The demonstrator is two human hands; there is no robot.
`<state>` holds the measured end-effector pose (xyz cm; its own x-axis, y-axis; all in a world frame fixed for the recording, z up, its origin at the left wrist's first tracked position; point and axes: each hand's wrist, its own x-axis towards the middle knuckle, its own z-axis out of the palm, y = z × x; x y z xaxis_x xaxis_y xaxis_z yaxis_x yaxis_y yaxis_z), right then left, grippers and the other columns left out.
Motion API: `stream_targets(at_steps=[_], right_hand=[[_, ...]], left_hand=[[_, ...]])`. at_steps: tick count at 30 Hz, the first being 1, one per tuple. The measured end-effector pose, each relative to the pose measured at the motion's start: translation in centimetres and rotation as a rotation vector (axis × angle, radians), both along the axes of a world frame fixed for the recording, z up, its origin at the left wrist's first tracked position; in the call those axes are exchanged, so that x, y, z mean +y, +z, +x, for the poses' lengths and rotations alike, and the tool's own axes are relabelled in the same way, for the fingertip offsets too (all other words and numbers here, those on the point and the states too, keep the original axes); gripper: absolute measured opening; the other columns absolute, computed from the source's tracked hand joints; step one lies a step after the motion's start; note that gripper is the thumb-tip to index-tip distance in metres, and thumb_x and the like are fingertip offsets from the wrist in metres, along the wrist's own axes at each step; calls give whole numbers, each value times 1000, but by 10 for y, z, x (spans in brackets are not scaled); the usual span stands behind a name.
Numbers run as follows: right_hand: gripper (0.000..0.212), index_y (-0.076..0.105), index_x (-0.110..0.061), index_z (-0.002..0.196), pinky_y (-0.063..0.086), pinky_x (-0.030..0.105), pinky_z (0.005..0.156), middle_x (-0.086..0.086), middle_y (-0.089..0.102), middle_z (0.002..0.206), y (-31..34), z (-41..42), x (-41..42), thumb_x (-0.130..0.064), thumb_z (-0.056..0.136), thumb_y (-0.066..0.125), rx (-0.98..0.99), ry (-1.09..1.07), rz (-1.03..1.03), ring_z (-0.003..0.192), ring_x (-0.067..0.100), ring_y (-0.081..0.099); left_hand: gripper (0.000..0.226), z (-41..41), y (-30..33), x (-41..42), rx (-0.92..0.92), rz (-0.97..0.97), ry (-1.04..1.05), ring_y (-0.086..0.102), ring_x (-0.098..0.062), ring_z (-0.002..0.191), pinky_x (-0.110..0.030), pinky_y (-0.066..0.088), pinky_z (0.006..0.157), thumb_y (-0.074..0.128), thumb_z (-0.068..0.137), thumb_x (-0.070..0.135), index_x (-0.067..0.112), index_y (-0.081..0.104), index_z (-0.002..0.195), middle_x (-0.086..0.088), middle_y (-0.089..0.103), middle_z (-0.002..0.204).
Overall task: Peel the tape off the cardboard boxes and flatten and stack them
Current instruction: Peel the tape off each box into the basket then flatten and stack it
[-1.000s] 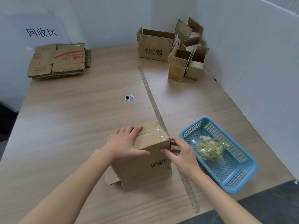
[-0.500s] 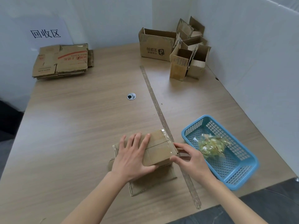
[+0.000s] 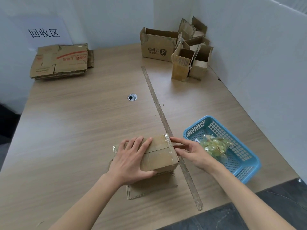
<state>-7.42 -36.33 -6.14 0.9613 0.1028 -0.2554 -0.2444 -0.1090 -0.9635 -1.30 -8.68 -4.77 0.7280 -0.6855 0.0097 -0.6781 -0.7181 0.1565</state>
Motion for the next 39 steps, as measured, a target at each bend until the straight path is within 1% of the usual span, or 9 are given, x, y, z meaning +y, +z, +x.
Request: stream_targets(at_steps=[3,6,12,19,22,25,31,34,39], right_hand=[[48,62,-23,138,50,42,108,-4,69,132,-2,-2,-2,-17,92,72,3,-16,21,127,15,62],[48,67,-22,132,52,36,105,-6,71,127,-2,-2,3,-25,85,76,-44,-50,-2,121,14,65],[40,73,-15,121,52,24,100,-3,73,122,-17,-6,13,-16,81,78,-137,-175,73,118,13,67],[19,75,-16,101,52,27,100,6,73,113,-21,-7,10,-19,83,80,-115,-183,117,113,20,68],[8,68,-9,99,55,30,95,11,69,109,-15,-1,5,-9,92,72,-53,-92,17,103,18,68],[1,67,-11,97,60,32,82,4,70,95,2,2,0,-11,97,68,16,-21,-109,87,13,68],[8,64,-33,89,50,20,67,-15,67,81,48,15,-2,-28,94,65,-144,124,-687,78,-4,62],[8,67,-31,88,42,13,64,-17,66,78,59,29,7,-26,95,67,-129,157,-662,74,-7,60],[5,75,-23,90,47,13,69,-11,71,76,56,36,24,-21,94,71,-173,78,-498,72,-2,64]], left_hand=[[115,0,1,1,11,9,-19,40,-22,135,-46,23,117,51,67,93,30,26,159,2,41,148],[114,1,2,-2,15,22,-22,40,-22,135,-46,23,118,53,66,92,30,26,158,3,41,147],[115,1,3,-2,36,38,-25,39,-22,136,-47,25,117,51,66,94,29,25,158,4,40,148],[115,2,4,1,38,20,-44,43,-19,132,-44,28,115,53,65,95,32,27,157,7,42,145],[115,4,5,-1,46,28,-53,43,-18,131,-43,27,114,53,64,95,33,27,157,8,42,144],[115,4,6,0,49,38,-57,43,-18,130,-41,26,114,54,64,95,33,27,157,8,42,145],[113,9,6,-2,8,56,-143,48,-23,129,-49,33,111,55,66,91,28,30,157,3,45,143],[114,10,6,-3,-10,74,-163,48,-26,131,-52,35,110,54,67,89,24,29,157,-1,45,145],[114,12,6,-3,-17,80,-161,47,-27,131,-52,36,110,55,66,87,22,31,156,-4,45,144]])
